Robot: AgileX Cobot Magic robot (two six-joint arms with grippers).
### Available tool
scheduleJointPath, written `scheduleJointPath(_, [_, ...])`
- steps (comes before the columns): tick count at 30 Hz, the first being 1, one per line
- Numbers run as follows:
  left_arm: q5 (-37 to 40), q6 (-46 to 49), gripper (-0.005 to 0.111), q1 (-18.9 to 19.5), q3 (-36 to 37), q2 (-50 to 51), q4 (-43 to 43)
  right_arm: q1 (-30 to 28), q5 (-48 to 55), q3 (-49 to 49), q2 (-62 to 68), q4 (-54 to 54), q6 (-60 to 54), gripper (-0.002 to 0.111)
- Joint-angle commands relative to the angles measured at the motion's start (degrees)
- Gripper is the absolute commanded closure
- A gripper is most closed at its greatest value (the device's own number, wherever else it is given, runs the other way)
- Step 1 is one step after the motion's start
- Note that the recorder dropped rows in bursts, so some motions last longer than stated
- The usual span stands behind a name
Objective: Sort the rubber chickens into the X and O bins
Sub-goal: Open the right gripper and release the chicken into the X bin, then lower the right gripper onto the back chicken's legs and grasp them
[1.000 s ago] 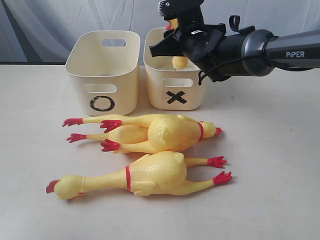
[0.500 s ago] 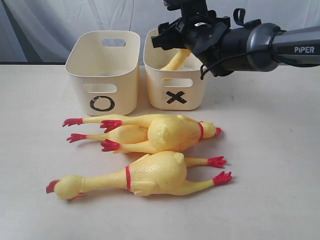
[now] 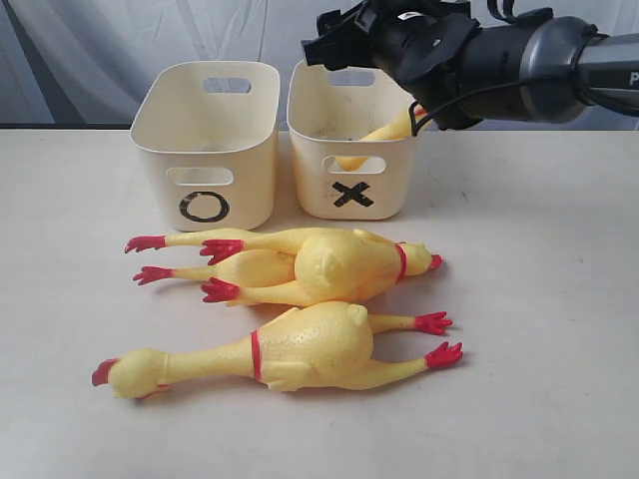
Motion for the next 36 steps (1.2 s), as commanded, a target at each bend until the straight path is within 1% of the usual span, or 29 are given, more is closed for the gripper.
scheduleJointPath(1, [0.0, -0.1, 0.107, -0.4, 0.3, -0.2, 0.2, -0.2, 5.2, -0.5, -1.8, -0.1, -0.1, 0.033])
scheduleJointPath(5, [0.0, -0.1, 0.107, -0.4, 0.3, -0.2, 0.2, -0.2, 12.7, -0.5, -4.0, -0.1, -0.1, 0.033])
scheduleJointPath(11, [0.0, -0.1, 0.107, -0.4, 0.3, -0.2, 0.2, -0.2, 28.4, -0.5, -7.1, -1.6, -0.1, 0.033])
scheduleJointPath(16, [0.0, -0.1, 0.107, -0.4, 0.3, -0.2, 0.2, -0.2, 43.5, -0.5, -8.7, -9.9, -0.1, 0.033])
scheduleJointPath(17, [0.0, -0.1, 0.107, -0.4, 0.3, -0.2, 0.2, -0.2, 49.8, -0.5, -8.9, -13.1, -0.1, 0.033])
scheduleJointPath(18, [0.0, -0.1, 0.107, -0.4, 0.3, -0.2, 0.2, -0.2, 52.1, -0.5, -8.9, -14.6, -0.1, 0.033])
scheduleJointPath(19, [0.0, -0.1, 0.107, -0.4, 0.3, -0.2, 0.2, -0.2, 57.0, -0.5, -8.9, -17.2, 0.8, 0.033])
scheduleJointPath(21, [0.0, -0.1, 0.107, -0.4, 0.3, -0.2, 0.2, -0.2, 61.4, -0.5, -8.9, -20.4, 3.2, 0.033])
scheduleJointPath(22, [0.0, -0.1, 0.107, -0.4, 0.3, -0.2, 0.2, -0.2, 62.2, -0.5, -8.9, -21.7, 3.9, 0.033])
scheduleJointPath(23, [0.0, -0.1, 0.107, -0.4, 0.3, -0.2, 0.2, -0.2, 64.0, -0.5, -8.9, -25.3, 6.1, 0.033])
scheduleJointPath(25, [0.0, -0.1, 0.107, -0.4, 0.3, -0.2, 0.2, -0.2, 66.0, -0.5, -8.9, -27.6, 6.8, 0.033])
scheduleJointPath(27, [0.0, -0.1, 0.107, -0.4, 0.3, -0.2, 0.2, 0.5, 65.4, -0.5, -8.9, -28.2, 6.8, 0.033])
scheduleJointPath(28, [0.0, -0.1, 0.107, -0.4, 0.3, -0.2, 0.2, 1.3, 64.4, -0.5, -8.9, -30.5, 6.6, 0.033])
scheduleJointPath(31, [0.0, -0.1, 0.107, -0.4, 0.3, -0.2, 0.2, 6.1, 60.9, -0.5, -7.7, -38.8, 6.6, 0.038])
scheduleJointPath(33, [0.0, -0.1, 0.107, -0.4, 0.3, -0.2, 0.2, 8.6, 58.7, -0.5, -6.7, -43.0, 6.6, 0.039])
scheduleJointPath(36, [0.0, -0.1, 0.107, -0.4, 0.3, -0.2, 0.2, 11.2, 57.7, -0.5, -4.2, -46.0, 6.6, 0.039])
